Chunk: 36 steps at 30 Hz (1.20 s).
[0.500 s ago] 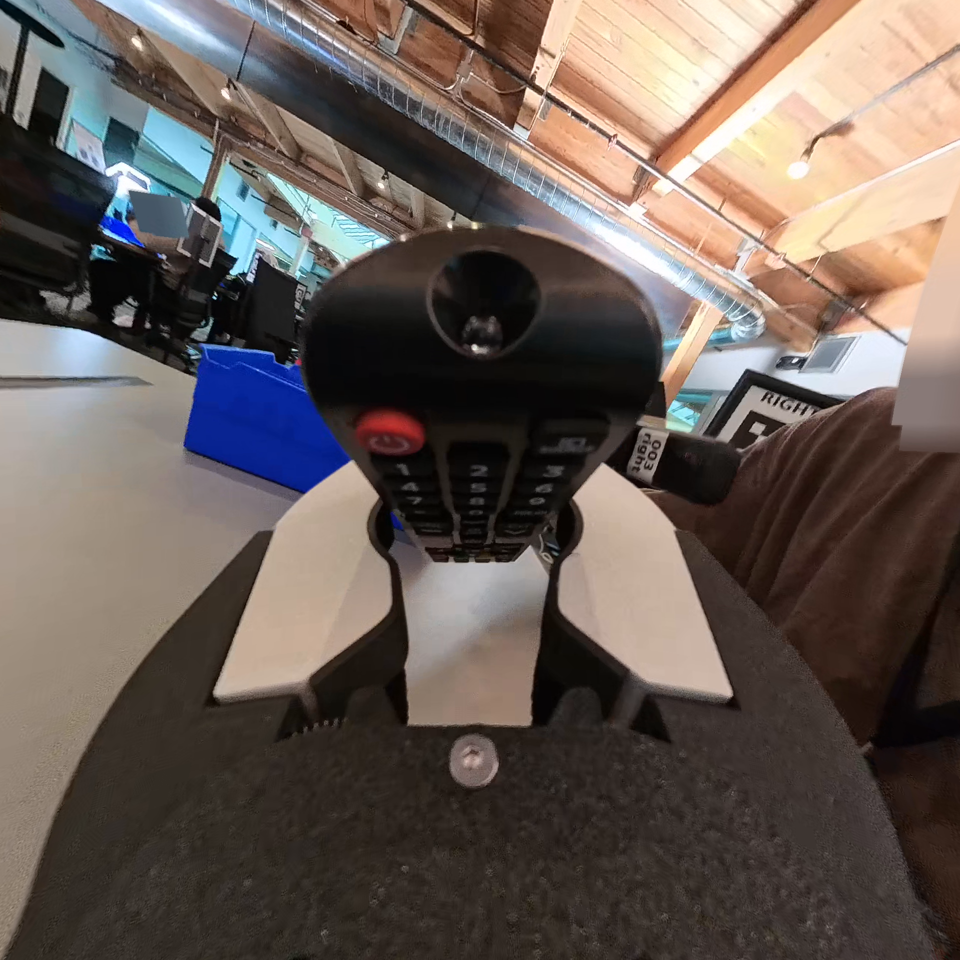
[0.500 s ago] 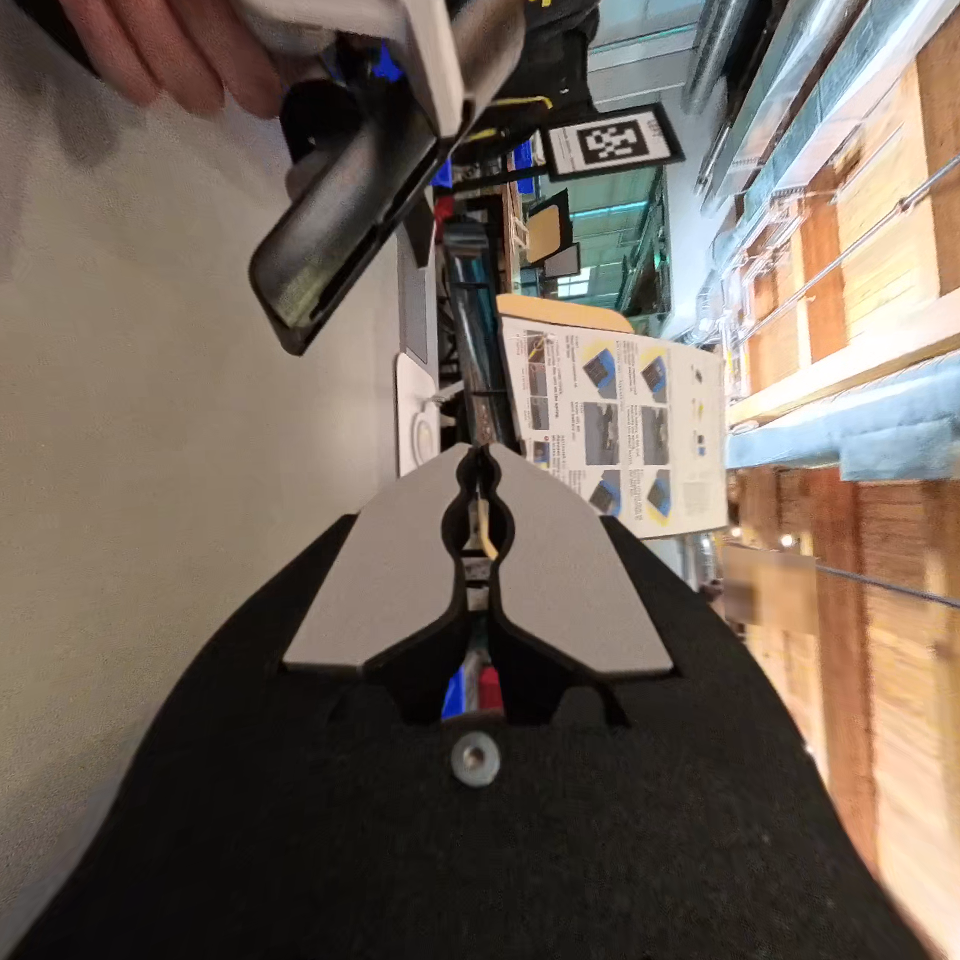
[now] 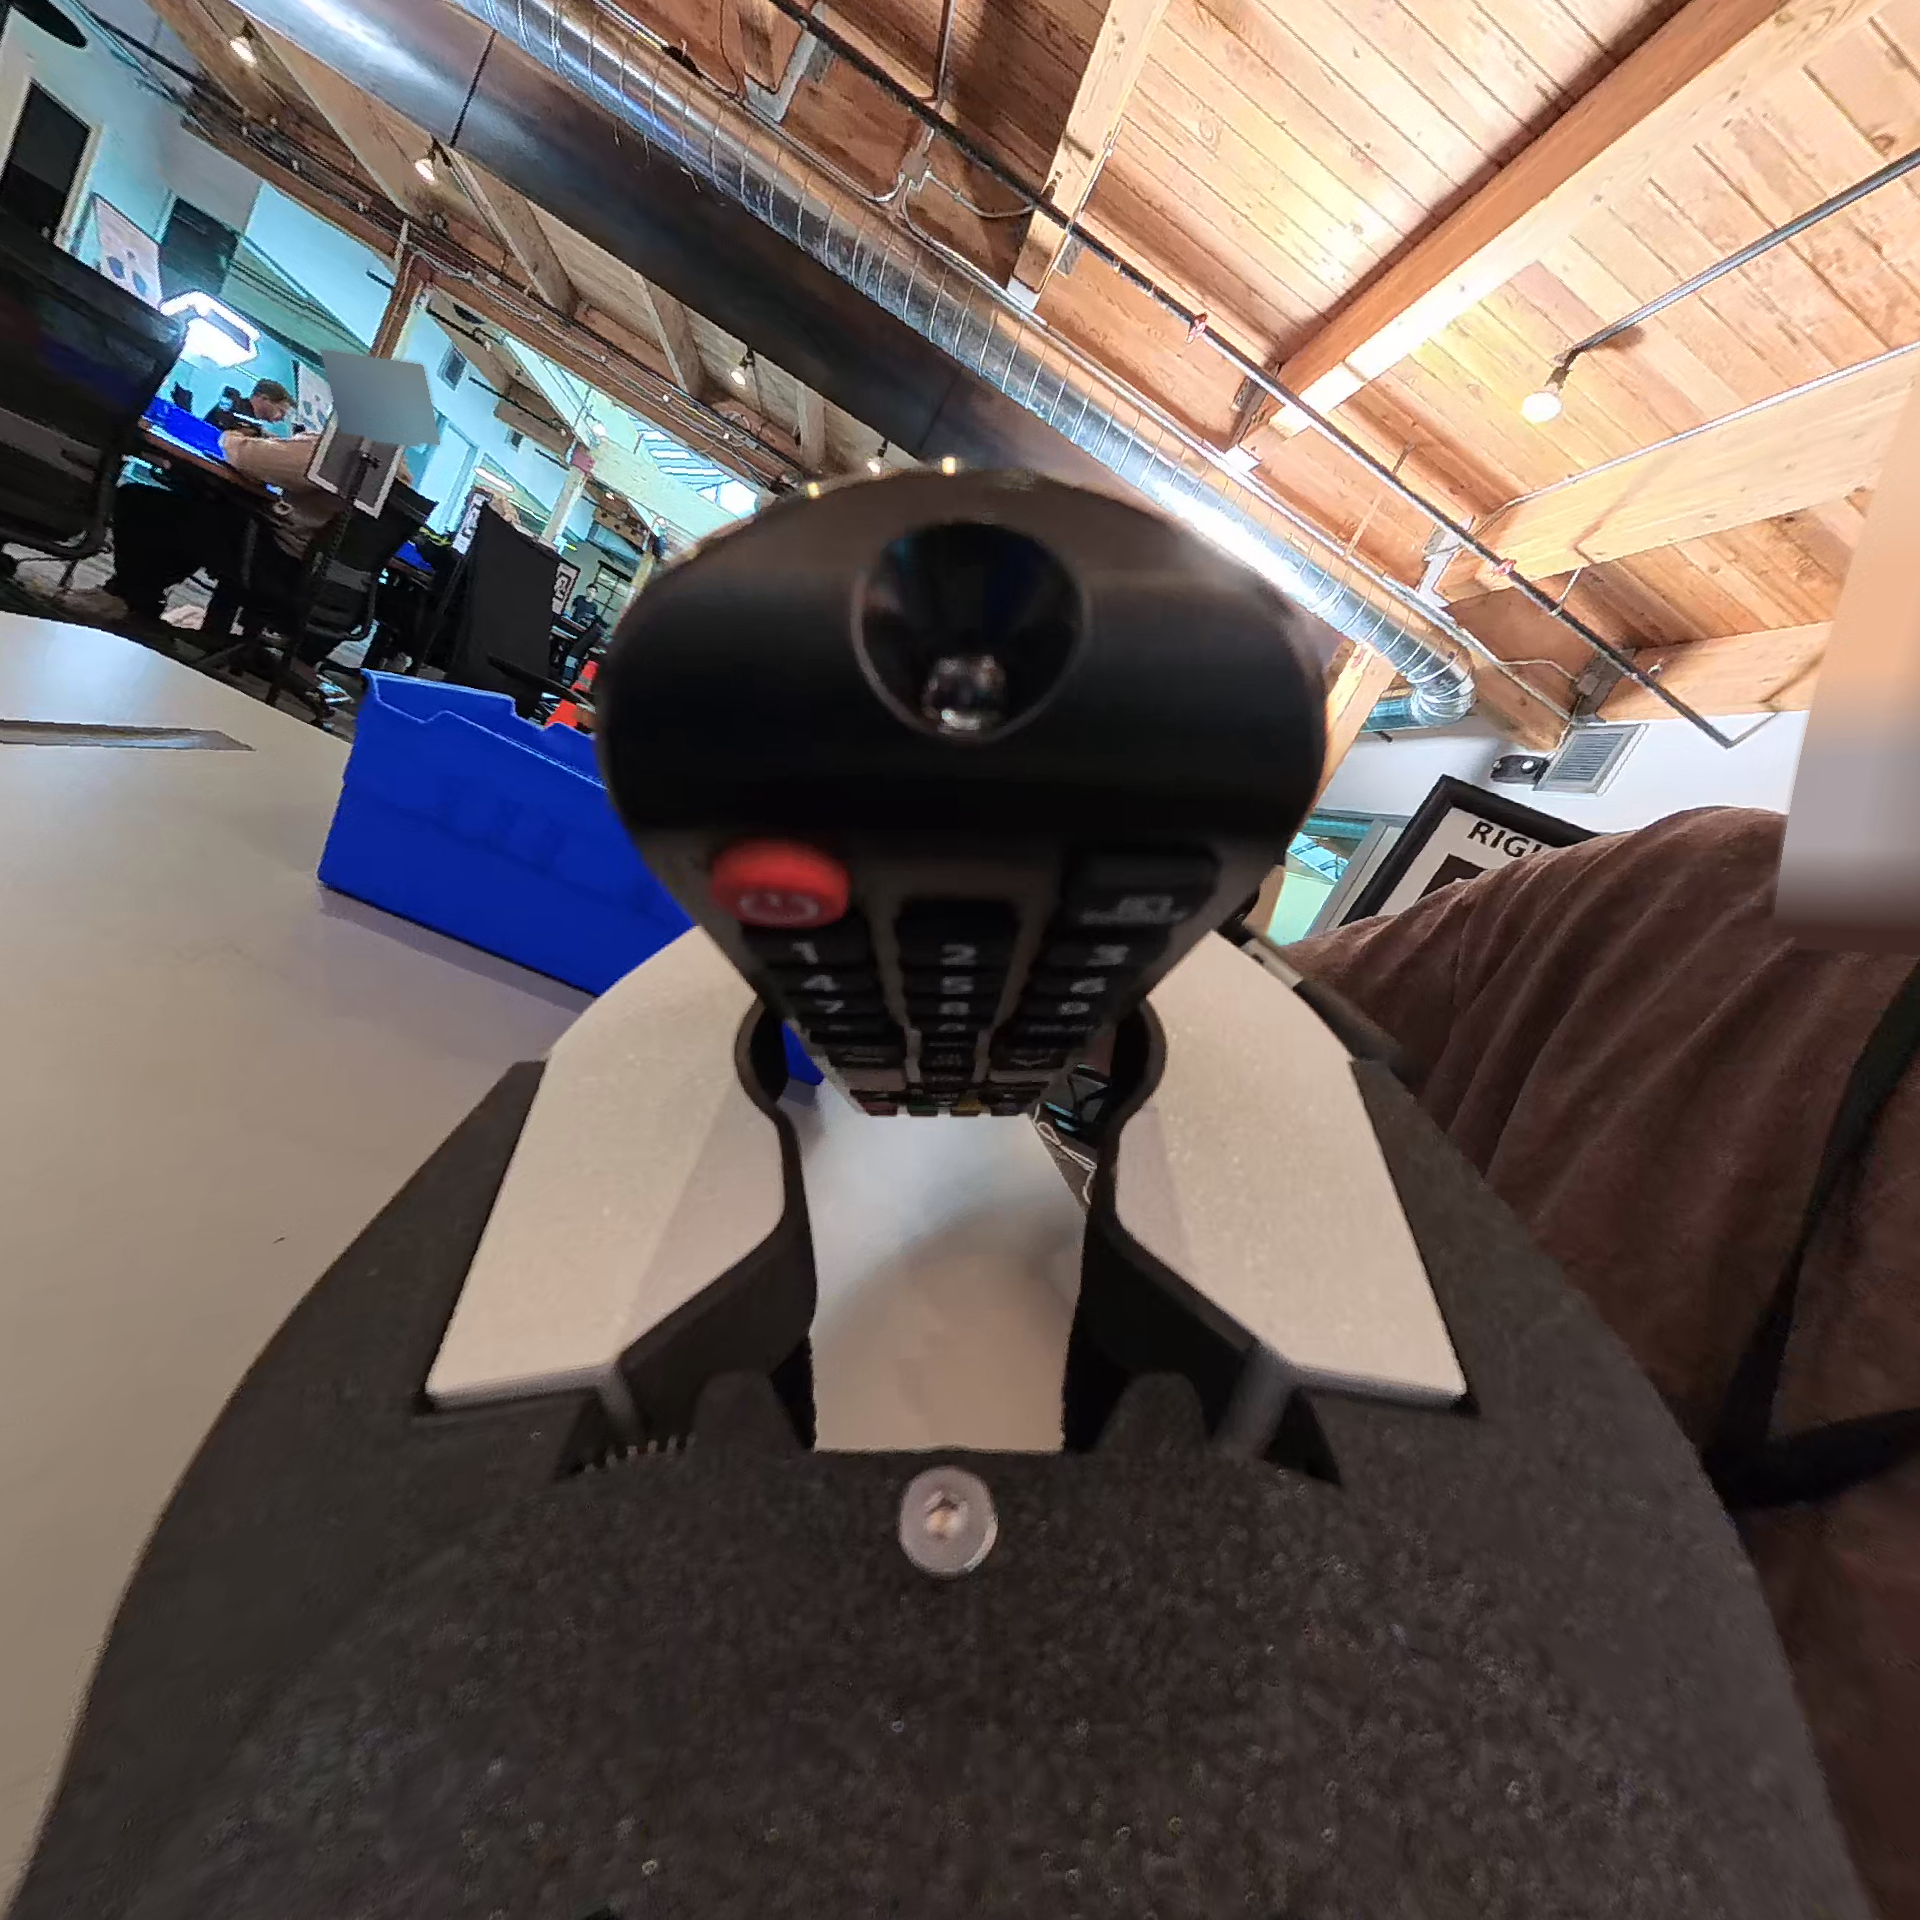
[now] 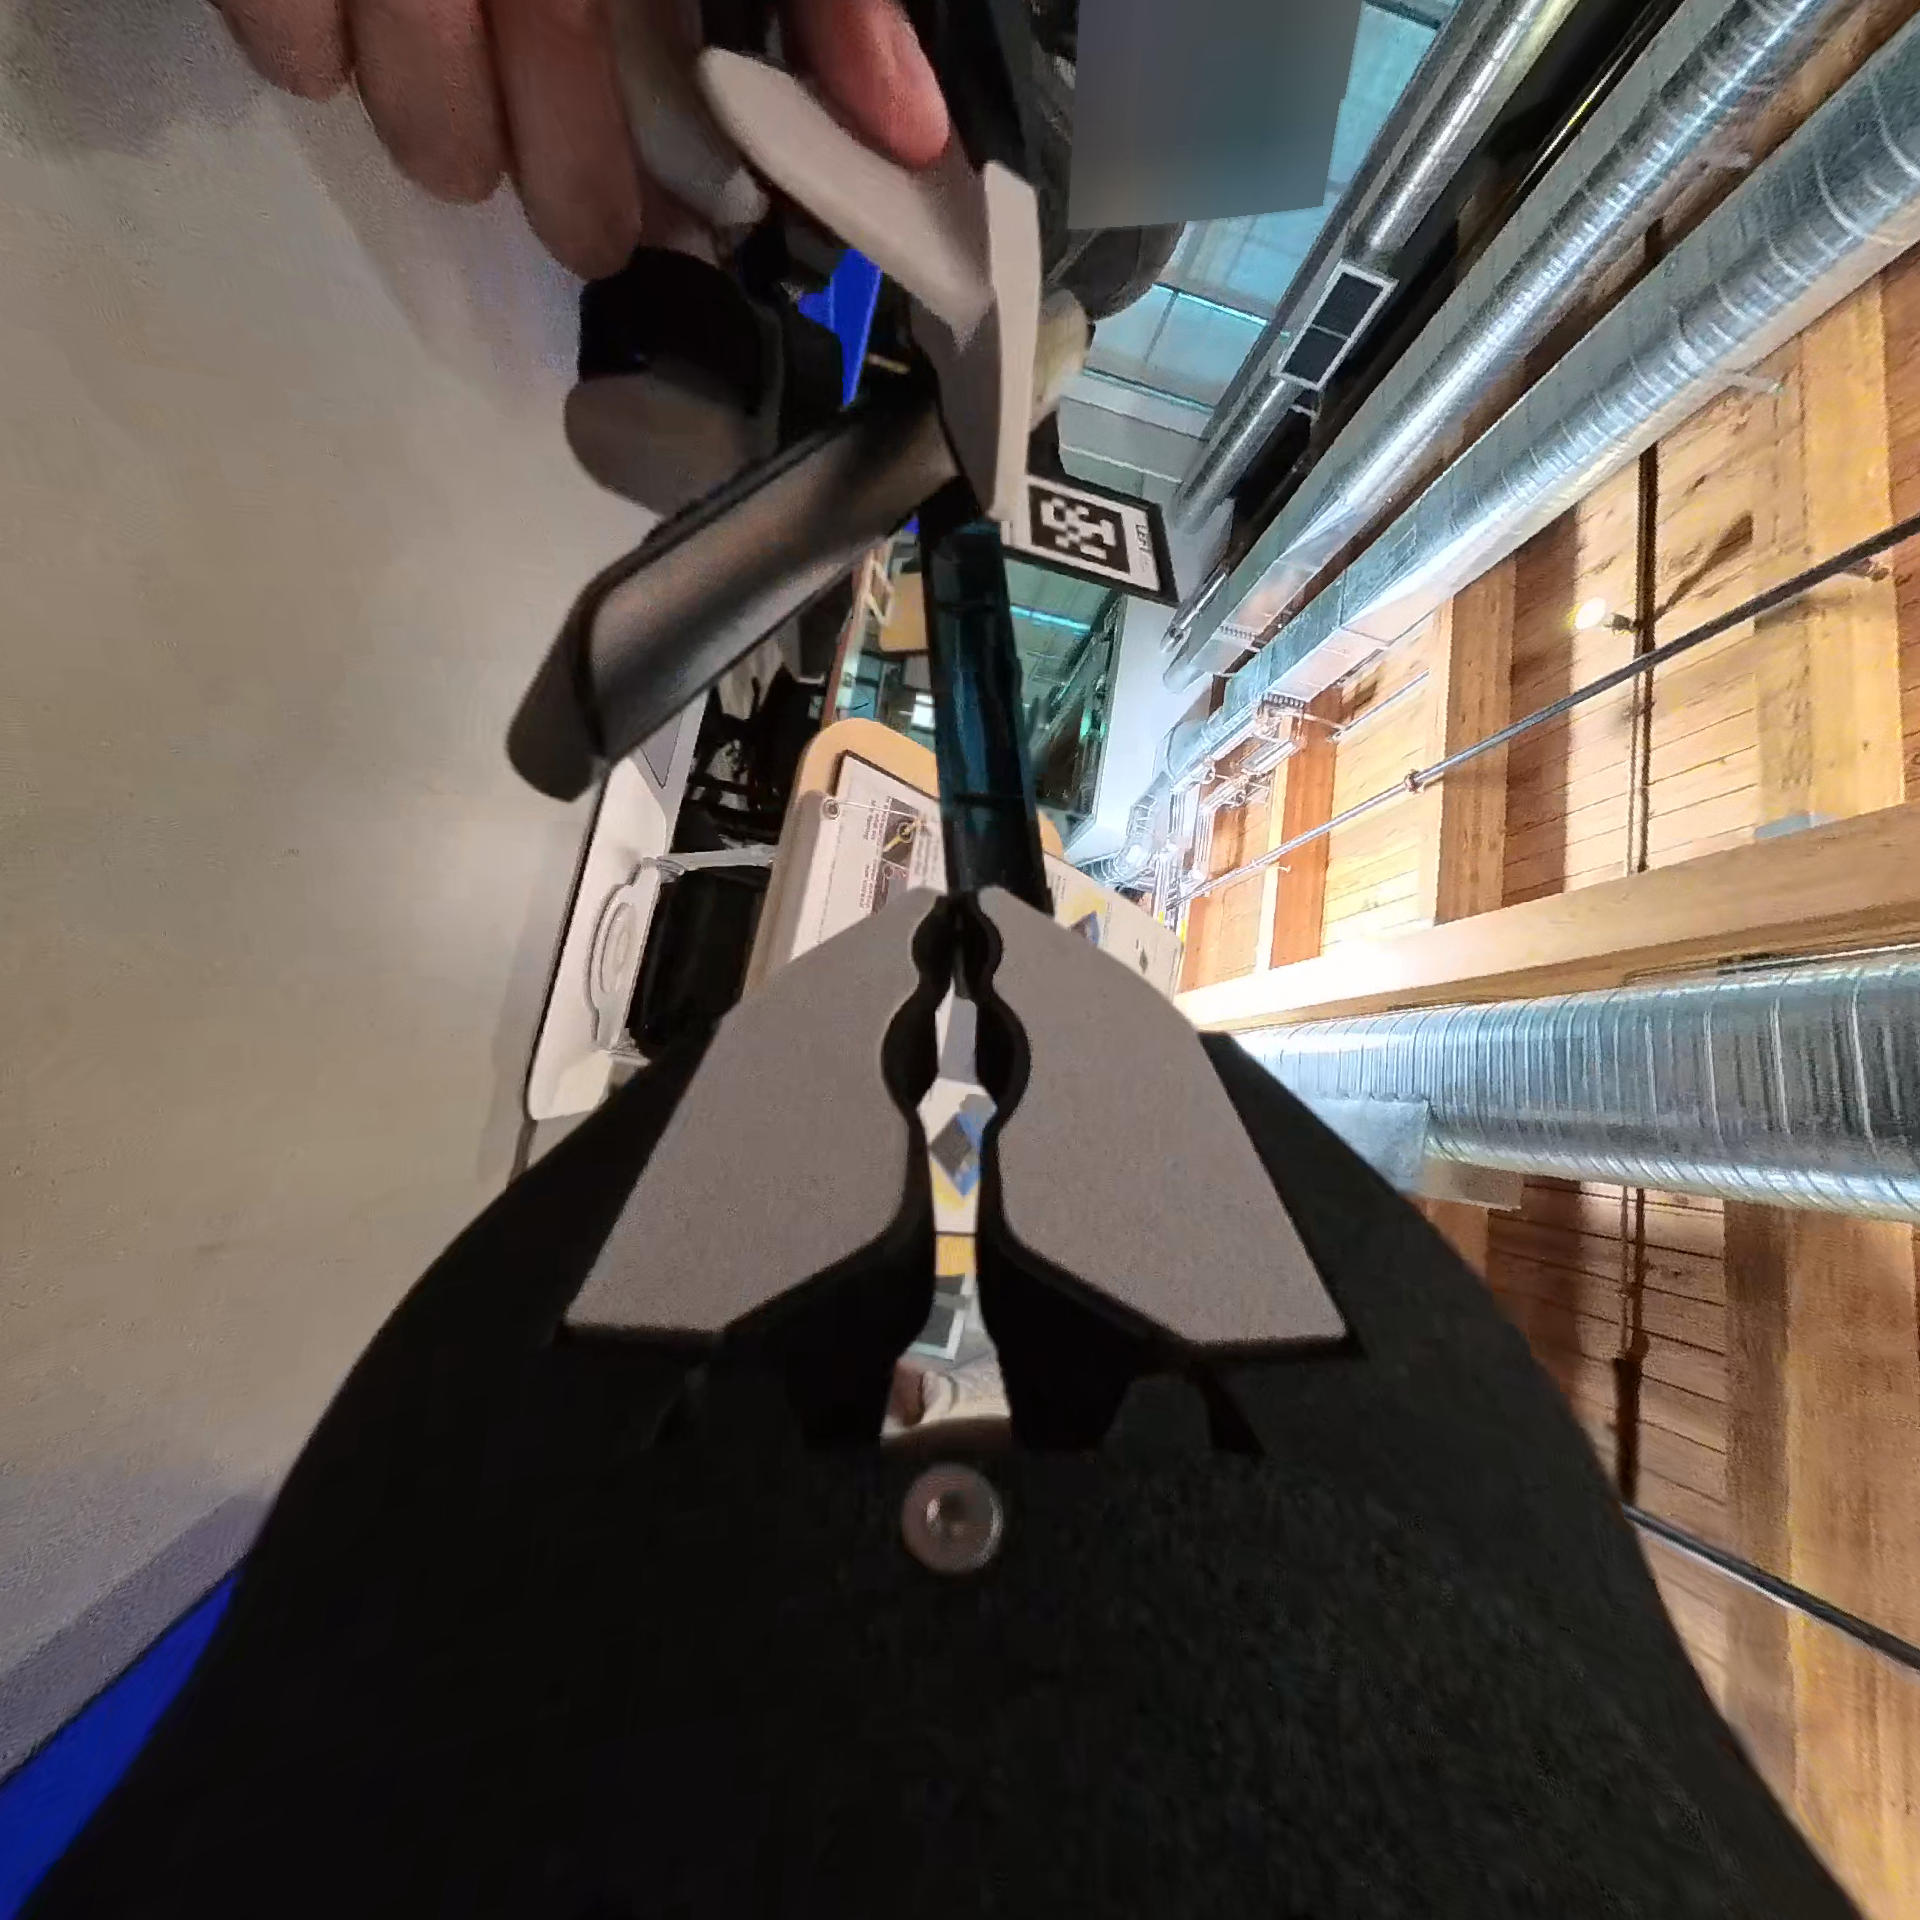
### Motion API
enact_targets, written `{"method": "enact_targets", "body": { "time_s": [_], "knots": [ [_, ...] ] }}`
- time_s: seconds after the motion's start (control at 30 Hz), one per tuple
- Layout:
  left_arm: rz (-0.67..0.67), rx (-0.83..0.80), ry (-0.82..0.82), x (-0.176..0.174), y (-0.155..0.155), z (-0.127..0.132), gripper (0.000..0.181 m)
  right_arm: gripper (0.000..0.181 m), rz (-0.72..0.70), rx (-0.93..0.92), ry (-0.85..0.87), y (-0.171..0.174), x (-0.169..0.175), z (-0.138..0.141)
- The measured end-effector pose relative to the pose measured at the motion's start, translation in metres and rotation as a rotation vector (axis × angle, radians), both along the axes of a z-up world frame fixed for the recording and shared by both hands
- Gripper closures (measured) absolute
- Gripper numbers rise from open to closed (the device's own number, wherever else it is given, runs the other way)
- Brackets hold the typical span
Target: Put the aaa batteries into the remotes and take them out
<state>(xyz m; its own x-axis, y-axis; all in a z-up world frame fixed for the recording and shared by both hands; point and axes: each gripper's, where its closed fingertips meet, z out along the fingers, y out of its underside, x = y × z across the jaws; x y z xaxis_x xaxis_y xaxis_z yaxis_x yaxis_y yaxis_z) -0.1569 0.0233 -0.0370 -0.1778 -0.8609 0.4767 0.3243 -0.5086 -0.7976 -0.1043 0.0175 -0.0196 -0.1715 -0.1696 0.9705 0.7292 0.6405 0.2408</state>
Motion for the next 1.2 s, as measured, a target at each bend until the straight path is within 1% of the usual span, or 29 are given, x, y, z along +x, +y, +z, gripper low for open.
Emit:
{"method": "enact_targets", "body": {
  "time_s": [0.13, 0.23, 0.3, 0.43, 0.6, 0.73, 0.93, 1.0, 1.07, 1.1, 1.2],
  "knots": [
    [-0.008, -0.011, -0.008, 0.0, 0.0, 0.0, 0.12, 0.18, 0.072, 0.108, -0.059, -0.005, -0.006, -0.004],
    [-0.012, -0.025, -0.016, -0.001, 0.002, 0.0, 0.12, 0.18, 0.132, 0.146, -0.162, -0.007, -0.009, -0.02],
    [-0.016, -0.021, -0.016, -0.001, 0.001, 0.0, 0.12, 0.179, 0.152, 0.172, -0.195, -0.004, -0.008, -0.027],
    [-0.034, -0.008, -0.017, 0.0, -0.004, 0.001, 0.12, 0.179, 0.212, 0.161, -0.26, -0.006, -0.009, -0.041],
    [-0.059, -0.019, -0.036, 0.001, -0.007, 0.003, 0.12, 0.178, 0.263, 0.118, -0.284, -0.013, -0.015, -0.051],
    [-0.067, -0.015, -0.035, 0.002, -0.008, 0.003, 0.12, 0.17, 0.284, 0.089, -0.313, -0.014, -0.015, -0.055],
    [-0.057, -0.009, -0.025, 0.003, -0.008, 0.001, 0.12, 0.168, 0.304, 0.083, -0.353, -0.017, -0.015, -0.059],
    [-0.049, -0.007, -0.021, 0.002, -0.005, 0.001, 0.12, 0.165, 0.282, 0.024, -0.34, -0.016, -0.011, -0.06],
    [-0.021, -0.015, -0.015, 0.0, 0.001, 0.0, 0.12, 0.165, 0.237, -0.1, -0.289, -0.016, -0.004, -0.065],
    [-0.004, -0.018, -0.013, -0.001, 0.004, 0.0, 0.12, 0.166, 0.205, -0.198, -0.225, -0.016, 0.0, -0.066],
    [0.061, -0.007, 0.024, -0.005, 0.015, -0.005, 0.12, 0.165, 0.042, -0.623, -0.013, -0.019, 0.019, -0.082]
  ]
}}
